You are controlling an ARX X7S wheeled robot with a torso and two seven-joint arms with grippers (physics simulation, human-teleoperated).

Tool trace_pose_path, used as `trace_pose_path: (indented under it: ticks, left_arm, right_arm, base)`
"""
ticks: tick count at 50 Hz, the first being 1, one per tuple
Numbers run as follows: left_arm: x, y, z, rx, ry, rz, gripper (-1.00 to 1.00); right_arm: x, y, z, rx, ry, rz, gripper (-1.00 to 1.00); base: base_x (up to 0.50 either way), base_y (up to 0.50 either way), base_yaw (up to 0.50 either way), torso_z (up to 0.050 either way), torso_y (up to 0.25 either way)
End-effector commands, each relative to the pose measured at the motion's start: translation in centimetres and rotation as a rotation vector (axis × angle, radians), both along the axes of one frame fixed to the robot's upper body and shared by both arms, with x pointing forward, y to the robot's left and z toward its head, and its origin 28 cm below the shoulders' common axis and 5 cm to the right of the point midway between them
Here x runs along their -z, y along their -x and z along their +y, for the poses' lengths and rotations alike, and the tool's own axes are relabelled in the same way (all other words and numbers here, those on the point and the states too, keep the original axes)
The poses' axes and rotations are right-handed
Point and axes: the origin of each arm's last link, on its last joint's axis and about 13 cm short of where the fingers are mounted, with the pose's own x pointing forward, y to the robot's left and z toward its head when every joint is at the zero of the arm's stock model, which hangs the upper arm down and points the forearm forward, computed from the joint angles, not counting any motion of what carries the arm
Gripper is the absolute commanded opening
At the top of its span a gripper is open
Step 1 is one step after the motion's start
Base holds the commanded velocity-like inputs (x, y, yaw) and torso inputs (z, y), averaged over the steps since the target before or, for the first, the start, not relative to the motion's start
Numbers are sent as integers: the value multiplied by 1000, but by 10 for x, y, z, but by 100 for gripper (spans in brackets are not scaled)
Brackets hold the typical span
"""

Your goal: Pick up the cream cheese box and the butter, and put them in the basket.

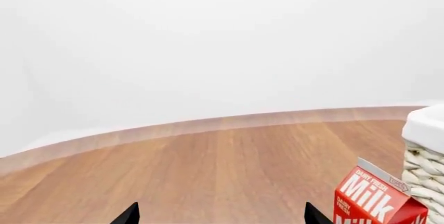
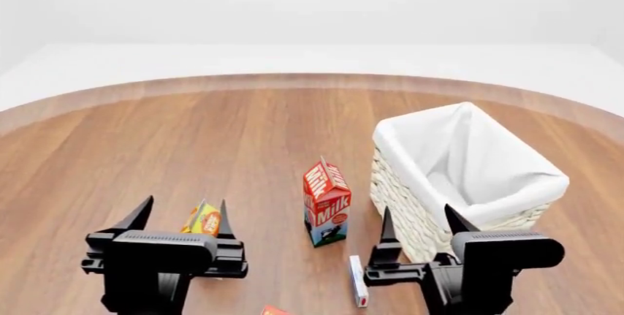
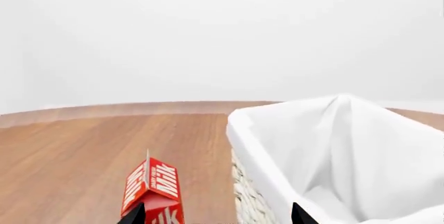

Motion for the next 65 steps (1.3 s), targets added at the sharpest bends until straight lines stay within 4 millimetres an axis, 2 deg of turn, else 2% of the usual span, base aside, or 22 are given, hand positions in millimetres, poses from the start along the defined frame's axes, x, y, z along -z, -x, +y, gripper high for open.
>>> trace_pose_path:
  ticks: [1, 9, 19, 30, 33, 34, 35, 38, 41, 45, 50, 65]
  left_arm:
    - [-2, 1, 2, -7, -1, -3, 100]
    - [-2, 1, 4, -11, -3, -3, 100]
    - [-4, 2, 4, -13, -4, -4, 100]
    - [-4, 2, 3, -9, -5, -3, 100]
    - [-4, 2, 3, -7, -4, -2, 100]
    - [-4, 2, 3, -8, -4, -3, 100]
    - [-3, 1, 3, -8, -4, -2, 100]
    - [-4, 1, 3, -8, -4, -2, 100]
    - [-4, 1, 3, -9, -2, -2, 100]
    - [-4, 1, 3, -10, -2, -3, 100]
    - [-4, 1, 3, -9, -2, -3, 100]
    - [-3, 1, 2, -8, -4, -2, 100]
  right_arm:
    - [-8, -3, 5, 15, 84, -2, 100]
    - [-16, -4, 12, 2, 133, 10, 100]
    - [-37, -14, 20, -41, 182, 100, 100]
    - [-40, -16, 23, -116, 194, 221, 100]
    - [-44, -19, 22, -115, 177, 181, 100]
    - [-44, -20, 23, -108, 205, 131, 100]
    - [-42, -21, 23, -102, 225, 151, 100]
    - [-41, -20, 24, -111, 242, 235, 100]
    - [-43, -22, 25, -2, 253, 346, 100]
    - [-41, -23, 28, -44, 240, 422, 100]
    - [-38, -25, 32, -45, 320, 452, 100]
    - [-32, -31, 36, -119, 291, 557, 100]
  base:
    - [0, 0, 0, 0, 0]
    - [0, 0, 0, 0, 0]
    - [0, 0, 0, 0, 0]
    - [0, 0, 0, 0, 0]
    - [0, 0, 0, 0, 0]
    - [0, 0, 0, 0, 0]
    - [0, 0, 0, 0, 0]
    - [0, 0, 0, 0, 0]
    - [0, 0, 0, 0, 0]
    - [0, 0, 0, 0, 0]
    - [0, 0, 0, 0, 0]
    - [0, 0, 0, 0, 0]
